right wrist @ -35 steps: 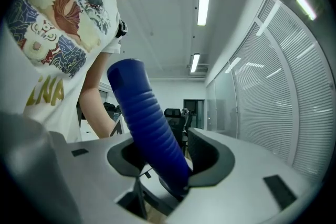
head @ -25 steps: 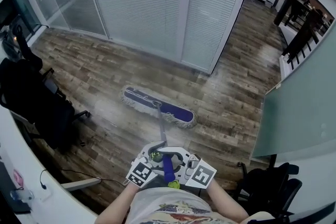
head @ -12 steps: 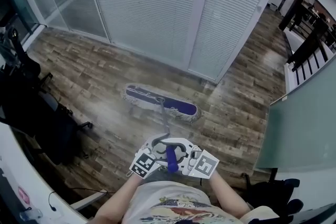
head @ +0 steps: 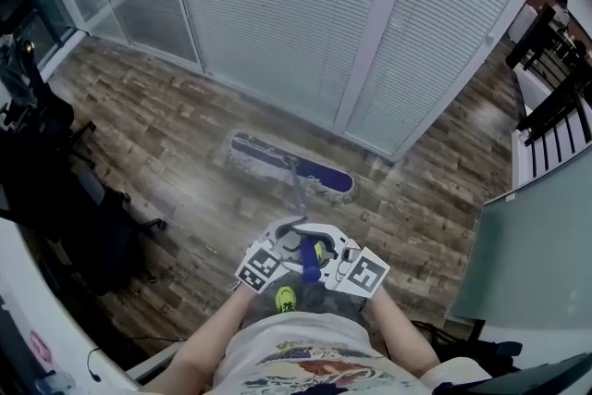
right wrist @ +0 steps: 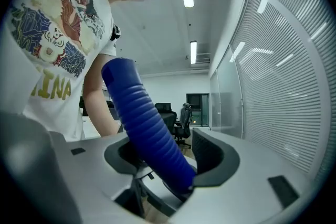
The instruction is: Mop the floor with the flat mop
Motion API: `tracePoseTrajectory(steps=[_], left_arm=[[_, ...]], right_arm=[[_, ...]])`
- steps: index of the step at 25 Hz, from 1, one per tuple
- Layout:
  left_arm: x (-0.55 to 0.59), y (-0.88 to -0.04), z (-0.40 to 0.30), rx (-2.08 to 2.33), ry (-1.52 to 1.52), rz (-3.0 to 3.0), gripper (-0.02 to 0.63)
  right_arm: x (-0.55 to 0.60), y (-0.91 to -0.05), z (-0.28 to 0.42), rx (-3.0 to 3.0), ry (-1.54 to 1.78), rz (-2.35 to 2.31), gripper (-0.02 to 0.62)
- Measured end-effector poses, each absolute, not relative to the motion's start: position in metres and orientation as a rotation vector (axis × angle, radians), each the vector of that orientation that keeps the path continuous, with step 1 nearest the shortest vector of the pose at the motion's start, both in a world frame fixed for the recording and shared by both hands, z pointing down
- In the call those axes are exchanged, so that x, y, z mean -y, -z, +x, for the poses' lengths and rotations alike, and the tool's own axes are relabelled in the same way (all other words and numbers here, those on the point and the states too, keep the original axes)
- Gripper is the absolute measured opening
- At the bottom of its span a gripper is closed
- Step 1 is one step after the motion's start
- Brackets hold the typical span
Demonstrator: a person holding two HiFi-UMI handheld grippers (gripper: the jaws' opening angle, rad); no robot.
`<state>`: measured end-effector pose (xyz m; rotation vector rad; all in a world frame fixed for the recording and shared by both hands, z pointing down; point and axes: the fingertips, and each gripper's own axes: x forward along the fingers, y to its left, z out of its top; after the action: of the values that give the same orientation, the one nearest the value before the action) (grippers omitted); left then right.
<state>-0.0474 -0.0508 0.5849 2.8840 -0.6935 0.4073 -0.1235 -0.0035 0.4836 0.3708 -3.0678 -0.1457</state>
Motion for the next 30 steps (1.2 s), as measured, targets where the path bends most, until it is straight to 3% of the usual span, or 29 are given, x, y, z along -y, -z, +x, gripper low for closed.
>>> tracePoseTrajectory(steps=[18, 30], left_arm=[[0.36, -0.585, 0.019, 0.726, -0.484, 2.846, 0.179], [0.353, -0.591, 0.012, 0.733, -0.484, 2.821, 0.179]], right_arm=[[0.315, -0.469, -0.051, 3.191, 0.089, 0.371, 0.247], [0.309, -0.475, -0.052, 3.167, 0.029, 0.422, 0.249]])
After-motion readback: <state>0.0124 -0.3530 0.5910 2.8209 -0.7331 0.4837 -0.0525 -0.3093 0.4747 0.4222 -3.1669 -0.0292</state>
